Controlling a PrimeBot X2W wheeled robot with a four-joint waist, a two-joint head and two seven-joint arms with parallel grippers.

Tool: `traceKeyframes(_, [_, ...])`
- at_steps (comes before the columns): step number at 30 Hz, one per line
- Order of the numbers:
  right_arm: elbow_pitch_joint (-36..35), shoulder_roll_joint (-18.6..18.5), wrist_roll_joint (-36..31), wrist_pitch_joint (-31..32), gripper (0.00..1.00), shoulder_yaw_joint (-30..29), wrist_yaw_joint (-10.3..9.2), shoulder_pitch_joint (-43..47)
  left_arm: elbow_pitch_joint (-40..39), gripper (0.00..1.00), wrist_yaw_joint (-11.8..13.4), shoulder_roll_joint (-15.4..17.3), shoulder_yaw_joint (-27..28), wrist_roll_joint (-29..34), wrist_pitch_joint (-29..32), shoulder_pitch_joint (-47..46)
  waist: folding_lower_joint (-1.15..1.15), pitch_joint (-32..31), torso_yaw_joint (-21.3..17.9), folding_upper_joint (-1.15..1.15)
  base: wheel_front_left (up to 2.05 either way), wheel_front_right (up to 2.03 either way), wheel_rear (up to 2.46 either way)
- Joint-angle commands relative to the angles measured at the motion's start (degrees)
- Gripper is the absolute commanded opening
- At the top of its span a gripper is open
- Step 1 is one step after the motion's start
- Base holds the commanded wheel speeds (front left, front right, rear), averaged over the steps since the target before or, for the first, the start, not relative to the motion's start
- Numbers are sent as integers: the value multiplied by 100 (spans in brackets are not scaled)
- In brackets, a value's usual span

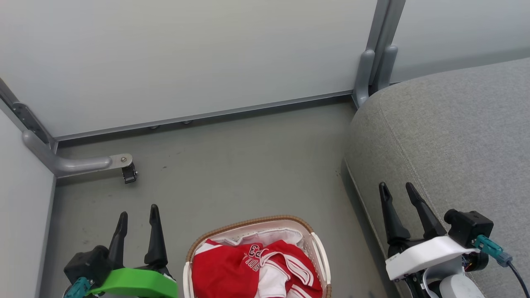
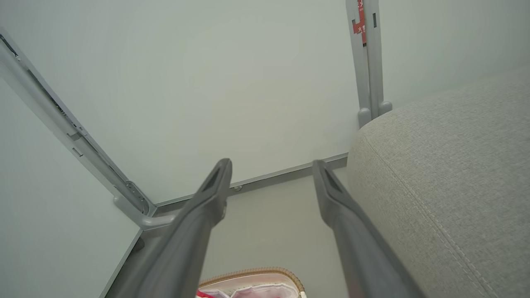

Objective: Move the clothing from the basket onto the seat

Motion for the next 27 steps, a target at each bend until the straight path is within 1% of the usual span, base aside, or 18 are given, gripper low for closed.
traceKeyframes(1, [-61,-32,-139,-50,100,20,2,32,-3,100,37,46,-15,127,-42,80,0,0,3,0,0,0,0])
traceKeyframes(27, [88,-47,-1165,-334,100,234,1,83,260,100,101,53,-85,959,-329,195,0,-27,90,0,0,0,0])
